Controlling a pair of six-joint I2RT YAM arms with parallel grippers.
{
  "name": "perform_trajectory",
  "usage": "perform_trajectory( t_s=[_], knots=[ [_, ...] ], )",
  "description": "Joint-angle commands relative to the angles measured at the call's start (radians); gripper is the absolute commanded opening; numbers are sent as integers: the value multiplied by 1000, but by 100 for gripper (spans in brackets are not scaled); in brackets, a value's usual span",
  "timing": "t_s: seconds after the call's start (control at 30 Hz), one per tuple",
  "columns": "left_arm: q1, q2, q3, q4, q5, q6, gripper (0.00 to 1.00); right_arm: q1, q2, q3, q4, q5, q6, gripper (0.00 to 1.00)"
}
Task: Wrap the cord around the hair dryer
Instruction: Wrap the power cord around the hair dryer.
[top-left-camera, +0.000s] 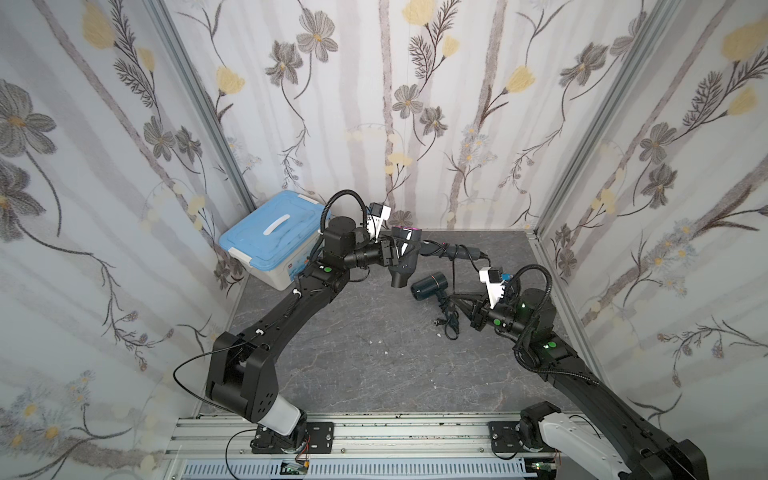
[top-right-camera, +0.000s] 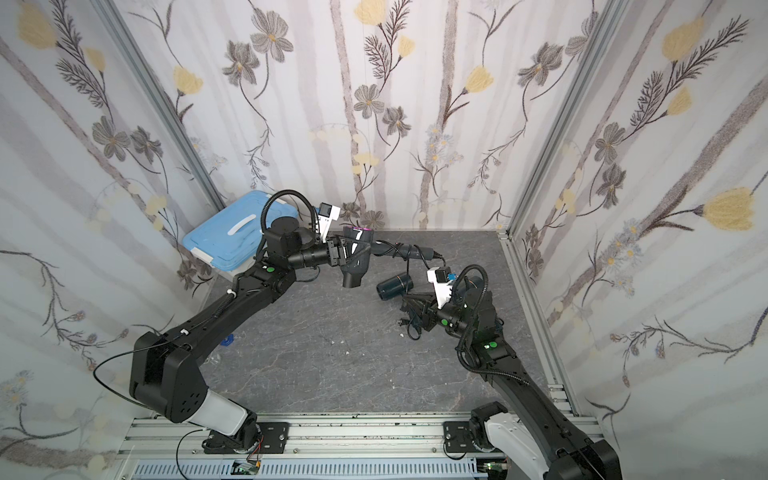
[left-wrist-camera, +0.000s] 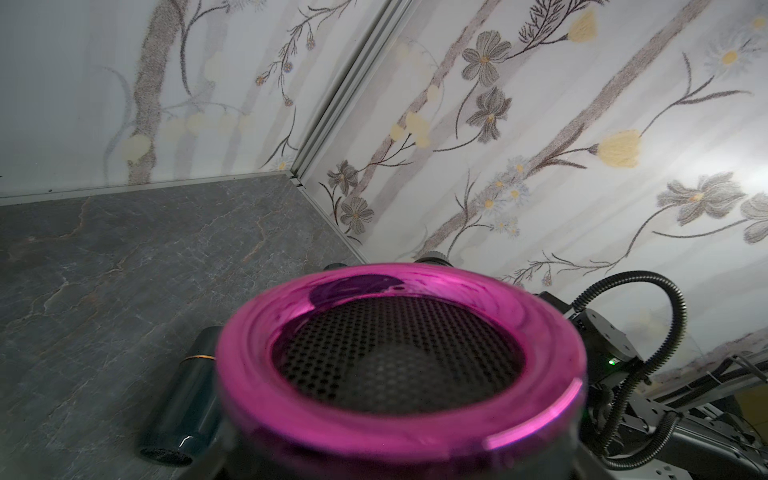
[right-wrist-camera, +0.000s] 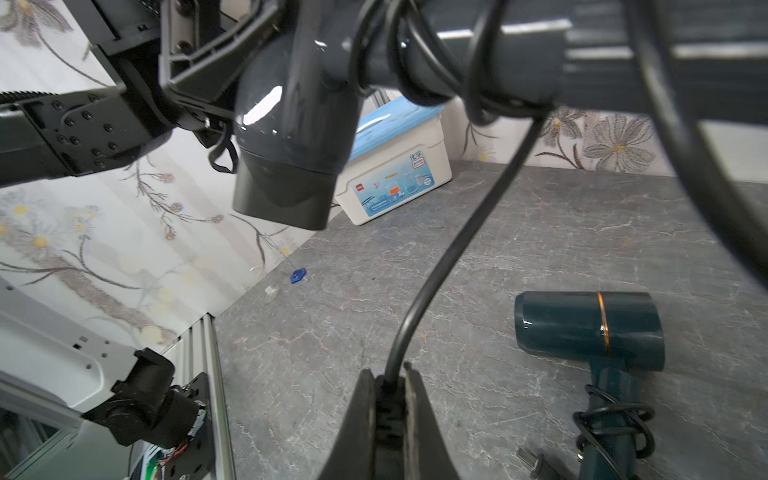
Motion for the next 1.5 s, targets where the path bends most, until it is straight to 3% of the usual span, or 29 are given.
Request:
perform_trajectory(
  t_s=[0.0,0.27,0.7,0.9,1.2,1.47],
  knots=[
    [-20,-3,-12,5,-84,95,0,3,4,32,4,-83,68,0],
    [-49,3,-11,-25,-51,126,0,6,-20,29,146,-109,196,0],
    [-124,-18,-12,-117,87,198,0,-18,85,106,285,-13,362,0],
    [-136,-23,-13,-127,133,201,0,-33,89,70,357,13,425,7],
    [-144,-20,-5,-129,160,201,0,-39,93,47,397,6,461,30],
    [-150,-23,0,-133,173,200,0,-41,100,43,412,7,473,41]
  ],
)
